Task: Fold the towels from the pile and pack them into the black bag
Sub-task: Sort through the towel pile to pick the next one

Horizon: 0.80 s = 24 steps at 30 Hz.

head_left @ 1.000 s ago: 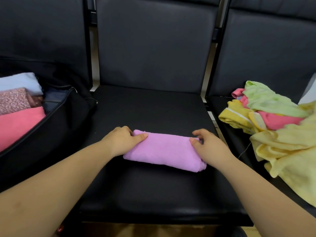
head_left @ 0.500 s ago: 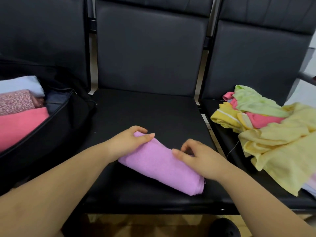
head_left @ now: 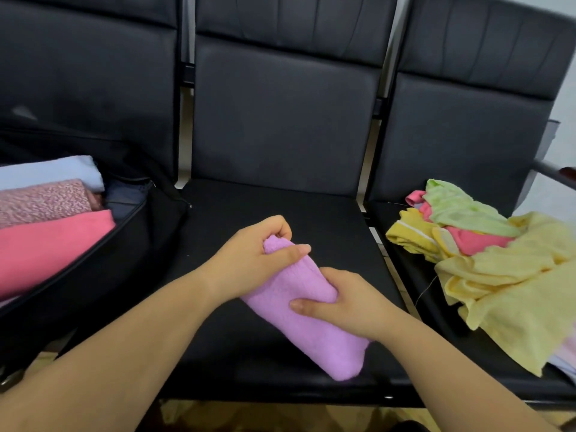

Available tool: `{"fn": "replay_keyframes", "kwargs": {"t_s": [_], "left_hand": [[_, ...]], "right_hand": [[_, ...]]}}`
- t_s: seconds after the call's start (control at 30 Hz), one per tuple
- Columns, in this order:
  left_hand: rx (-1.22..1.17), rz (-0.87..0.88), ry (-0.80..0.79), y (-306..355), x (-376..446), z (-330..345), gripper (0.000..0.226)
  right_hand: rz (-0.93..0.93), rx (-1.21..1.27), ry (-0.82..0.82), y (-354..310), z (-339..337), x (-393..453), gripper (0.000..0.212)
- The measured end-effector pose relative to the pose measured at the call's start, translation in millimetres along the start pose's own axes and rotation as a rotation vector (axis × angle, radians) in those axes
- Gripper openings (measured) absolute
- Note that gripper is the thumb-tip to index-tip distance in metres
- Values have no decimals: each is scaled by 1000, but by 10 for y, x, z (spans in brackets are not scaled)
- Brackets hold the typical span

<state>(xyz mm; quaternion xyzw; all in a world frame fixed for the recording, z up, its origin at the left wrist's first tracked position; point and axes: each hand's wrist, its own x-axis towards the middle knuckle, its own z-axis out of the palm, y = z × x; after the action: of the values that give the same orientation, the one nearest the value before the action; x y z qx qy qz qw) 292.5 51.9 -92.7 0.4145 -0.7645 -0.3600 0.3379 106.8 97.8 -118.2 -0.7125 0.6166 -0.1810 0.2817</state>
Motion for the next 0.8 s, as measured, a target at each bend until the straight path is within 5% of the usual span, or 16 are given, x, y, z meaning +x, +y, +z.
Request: {"fn": "replay_keyframes", "kwargs": {"t_s": [0.23,0.37,0.8], "left_hand": [[153,-37,171,-205,54,-427,33],[145,-40,200,-295,47,-705,32],[166,-14,260,-523,-410,-1796,56]], "right_hand": [[-59,-270,-27,-259,-173,267,41],[-145,-467,-33,-555,-280,436,58],[-449,-604,-94,-1668,-195,1167,62]]}}
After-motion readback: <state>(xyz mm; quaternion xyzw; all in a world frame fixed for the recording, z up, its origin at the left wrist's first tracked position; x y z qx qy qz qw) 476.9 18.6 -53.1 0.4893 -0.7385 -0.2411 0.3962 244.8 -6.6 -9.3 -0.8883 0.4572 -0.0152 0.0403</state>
